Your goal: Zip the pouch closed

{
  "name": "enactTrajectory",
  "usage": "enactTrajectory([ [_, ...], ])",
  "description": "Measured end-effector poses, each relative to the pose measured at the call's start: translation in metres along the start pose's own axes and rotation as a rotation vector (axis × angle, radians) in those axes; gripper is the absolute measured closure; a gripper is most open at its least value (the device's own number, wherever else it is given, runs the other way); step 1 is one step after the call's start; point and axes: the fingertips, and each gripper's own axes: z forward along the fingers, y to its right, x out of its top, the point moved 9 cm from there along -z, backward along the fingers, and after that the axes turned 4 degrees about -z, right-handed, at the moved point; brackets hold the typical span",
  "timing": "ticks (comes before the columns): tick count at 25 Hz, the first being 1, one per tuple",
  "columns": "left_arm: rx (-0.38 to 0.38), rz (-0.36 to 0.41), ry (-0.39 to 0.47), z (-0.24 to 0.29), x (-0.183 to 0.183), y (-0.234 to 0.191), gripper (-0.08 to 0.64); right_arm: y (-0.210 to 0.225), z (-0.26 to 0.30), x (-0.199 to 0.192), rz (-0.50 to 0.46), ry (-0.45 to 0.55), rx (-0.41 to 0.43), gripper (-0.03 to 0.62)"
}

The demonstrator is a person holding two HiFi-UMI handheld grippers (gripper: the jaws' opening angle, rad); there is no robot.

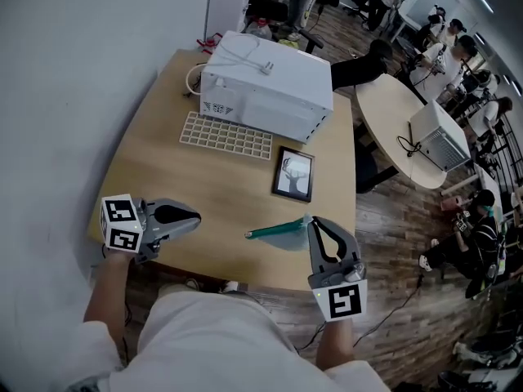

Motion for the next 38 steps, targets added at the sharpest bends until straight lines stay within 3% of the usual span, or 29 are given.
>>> enactTrajectory([
  [4,0.071,0.026,0.042,-0.005,-0.003,-0.002,0.548,-0.010,0.008,-0.001,0.042,0.005,0.020,0.588],
  [8,0.151,0.008,0.136,-0.016,0.000,-0.005,0.548,-0.016,0.016,0.001,0.093,0.030,0.027,0.588],
  [14,0.290,0.047,0.270,-0.039,0.015,-0.005,0.548,-0.011,0.021,-0.003,0.124,0.020,0.013,0.586],
  [24,0.516,0.138,0.330,-0.059,0.026,-0.002,0.548,0.029,0.002,-0.017,0.207,-0.002,-0.174,0.586],
  [31,0.710,0.183,0.414,-0.072,0.020,0.008,0.549,0.041,-0.003,-0.022,0.258,0.009,-0.237,0.586],
  [38,0.875,0.277,0.466,-0.098,0.016,0.019,0.548,0.044,-0.003,-0.024,0.298,0.008,-0.275,0.586],
])
